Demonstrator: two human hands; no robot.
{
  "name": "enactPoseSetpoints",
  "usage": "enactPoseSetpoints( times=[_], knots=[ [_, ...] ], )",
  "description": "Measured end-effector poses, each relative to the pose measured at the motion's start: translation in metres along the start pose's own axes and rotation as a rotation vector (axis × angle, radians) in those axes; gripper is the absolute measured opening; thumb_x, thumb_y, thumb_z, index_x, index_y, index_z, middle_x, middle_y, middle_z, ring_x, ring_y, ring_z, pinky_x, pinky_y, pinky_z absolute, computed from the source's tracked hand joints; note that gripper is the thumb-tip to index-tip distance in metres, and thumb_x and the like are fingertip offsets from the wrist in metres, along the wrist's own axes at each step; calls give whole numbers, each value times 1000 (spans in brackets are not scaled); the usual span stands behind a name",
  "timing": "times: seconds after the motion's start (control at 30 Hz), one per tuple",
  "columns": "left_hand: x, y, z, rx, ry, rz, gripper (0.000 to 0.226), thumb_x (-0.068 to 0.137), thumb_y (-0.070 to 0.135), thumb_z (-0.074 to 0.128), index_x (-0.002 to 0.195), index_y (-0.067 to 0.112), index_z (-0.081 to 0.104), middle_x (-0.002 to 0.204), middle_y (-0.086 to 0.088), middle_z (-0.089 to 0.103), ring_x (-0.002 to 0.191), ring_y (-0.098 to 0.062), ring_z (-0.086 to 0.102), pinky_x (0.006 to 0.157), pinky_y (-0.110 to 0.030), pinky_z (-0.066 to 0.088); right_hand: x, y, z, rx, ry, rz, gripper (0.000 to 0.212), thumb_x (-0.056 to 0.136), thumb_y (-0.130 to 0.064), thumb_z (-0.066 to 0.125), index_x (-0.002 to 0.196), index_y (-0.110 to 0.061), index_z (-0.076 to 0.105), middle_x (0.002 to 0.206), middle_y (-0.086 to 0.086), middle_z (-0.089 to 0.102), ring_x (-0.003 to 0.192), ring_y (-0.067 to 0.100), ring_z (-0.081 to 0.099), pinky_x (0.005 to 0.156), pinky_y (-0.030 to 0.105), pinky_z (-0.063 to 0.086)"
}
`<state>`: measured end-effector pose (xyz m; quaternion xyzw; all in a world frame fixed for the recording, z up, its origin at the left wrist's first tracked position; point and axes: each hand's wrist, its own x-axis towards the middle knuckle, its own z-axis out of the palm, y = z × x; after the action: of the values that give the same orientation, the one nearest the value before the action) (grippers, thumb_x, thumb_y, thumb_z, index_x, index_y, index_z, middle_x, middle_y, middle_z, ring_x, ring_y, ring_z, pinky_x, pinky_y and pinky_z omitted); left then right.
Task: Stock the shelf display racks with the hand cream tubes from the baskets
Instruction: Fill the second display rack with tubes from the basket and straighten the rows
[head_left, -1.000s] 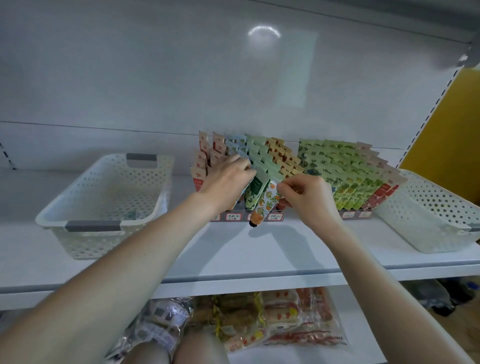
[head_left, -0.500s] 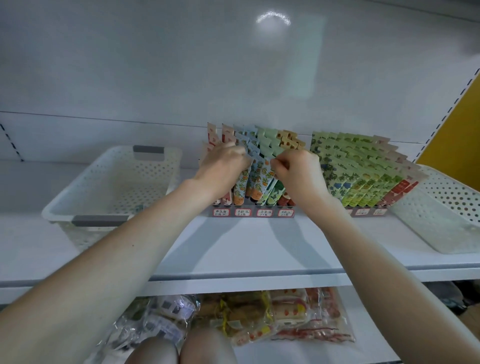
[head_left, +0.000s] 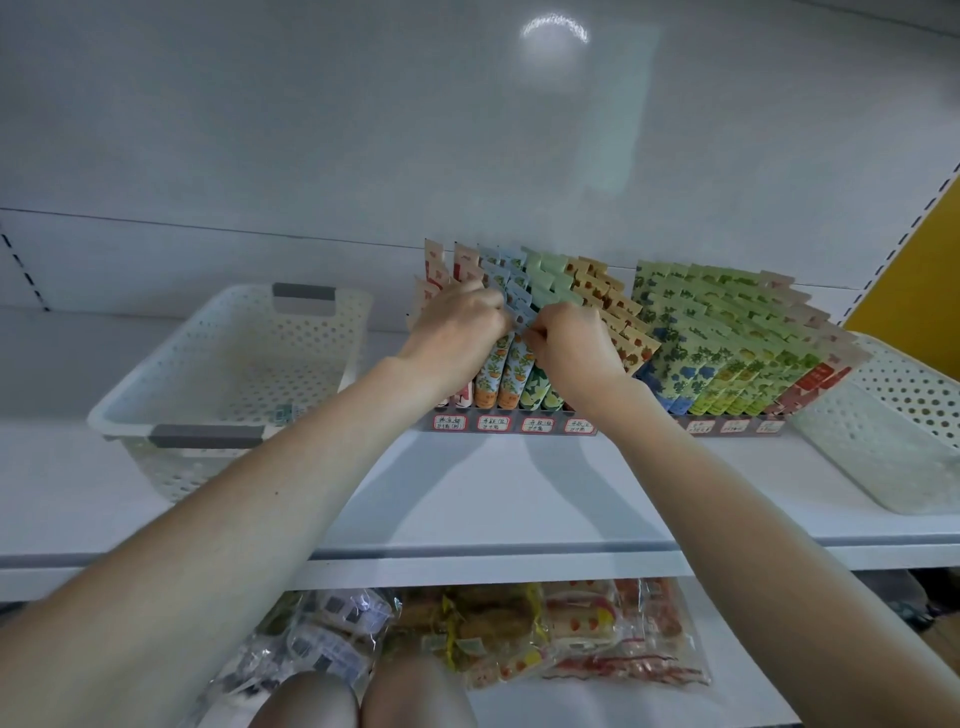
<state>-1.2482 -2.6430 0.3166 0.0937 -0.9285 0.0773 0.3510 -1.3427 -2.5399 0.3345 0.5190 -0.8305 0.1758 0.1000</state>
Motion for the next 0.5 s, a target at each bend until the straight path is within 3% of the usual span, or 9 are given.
enactPoseSetpoints(
  times=[0.13, 0.3, 0.5],
  knots=[
    [-1, 1, 0, 21, -18, -8, 17, 58, -10, 78, 68, 2, 71, 61, -9, 58, 64, -28, 54, 52, -34, 47, 1, 1, -1, 37, -7, 6, 19, 95, -4, 44, 89, 2, 61, 82, 17, 58, 67, 22, 48, 57, 26, 38],
    [-3, 0, 2, 28, -20, -37, 16, 63, -9, 76, 72, 2, 69, 66, -9, 60, 68, -28, 55, 55, -37, 49, -2, 3, -5, 144, 23, 12, 21, 93, -8, 49, 84, 6, 61, 83, 23, 64, 68, 32, 59, 63, 37, 52],
    [-3, 2, -3, -33, -1, -37, 13, 66, -12, 73, 73, -2, 69, 66, -13, 61, 68, -31, 56, 56, -38, 49, -5, 2, -7, 153, 41, 0, 21, 92, -8, 49, 87, 7, 63, 80, 22, 65, 72, 34, 62, 66, 41, 53]
  ],
)
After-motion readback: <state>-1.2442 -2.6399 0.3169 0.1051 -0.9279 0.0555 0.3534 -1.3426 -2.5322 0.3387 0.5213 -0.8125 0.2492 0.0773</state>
